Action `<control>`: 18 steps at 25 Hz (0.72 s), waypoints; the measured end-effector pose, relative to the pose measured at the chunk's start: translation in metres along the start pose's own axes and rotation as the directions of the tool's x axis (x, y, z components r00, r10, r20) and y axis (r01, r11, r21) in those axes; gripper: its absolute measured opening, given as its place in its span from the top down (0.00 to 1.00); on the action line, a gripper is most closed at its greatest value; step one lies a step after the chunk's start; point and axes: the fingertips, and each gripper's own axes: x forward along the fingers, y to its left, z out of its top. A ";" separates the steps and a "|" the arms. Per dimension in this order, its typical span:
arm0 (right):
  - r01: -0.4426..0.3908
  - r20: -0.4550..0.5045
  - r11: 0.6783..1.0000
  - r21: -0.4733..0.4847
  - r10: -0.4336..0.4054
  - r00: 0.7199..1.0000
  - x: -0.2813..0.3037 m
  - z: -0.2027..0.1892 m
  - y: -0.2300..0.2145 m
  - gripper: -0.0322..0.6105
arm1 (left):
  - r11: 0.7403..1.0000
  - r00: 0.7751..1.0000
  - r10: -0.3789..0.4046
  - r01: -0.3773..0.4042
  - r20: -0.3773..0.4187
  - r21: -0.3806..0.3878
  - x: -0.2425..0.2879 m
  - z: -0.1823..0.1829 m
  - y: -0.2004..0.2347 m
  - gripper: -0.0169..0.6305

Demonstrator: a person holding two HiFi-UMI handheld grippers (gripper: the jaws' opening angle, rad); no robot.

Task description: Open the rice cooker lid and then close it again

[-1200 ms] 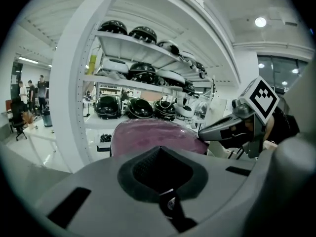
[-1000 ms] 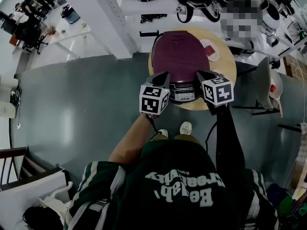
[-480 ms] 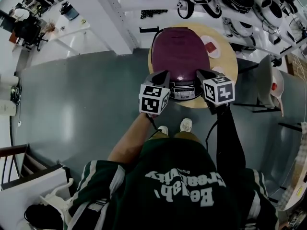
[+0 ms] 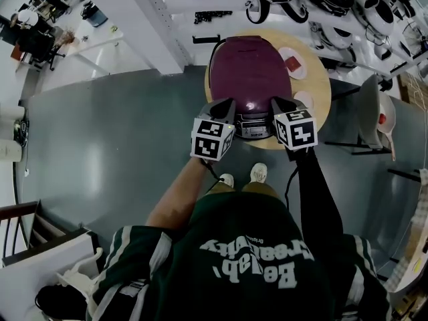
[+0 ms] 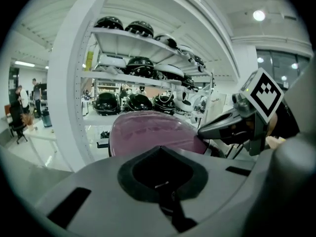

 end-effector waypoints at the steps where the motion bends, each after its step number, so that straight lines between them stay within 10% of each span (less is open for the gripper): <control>1: 0.010 -0.007 1.000 -0.015 -0.010 1.000 0.001 0.001 0.000 0.94 | 1.000 1.000 -0.012 0.012 0.003 -0.015 0.000 0.000 0.001 0.97; 14: -0.065 0.152 0.988 0.144 0.042 0.987 -0.006 -0.002 -0.005 0.94 | 0.996 1.000 -0.010 0.010 -0.002 0.085 0.000 -0.002 -0.003 0.97; 18: 0.030 0.220 0.997 0.077 -0.046 0.974 -0.020 0.014 -0.010 0.94 | 0.991 1.000 0.017 -0.020 0.024 0.132 -0.007 0.008 0.000 0.97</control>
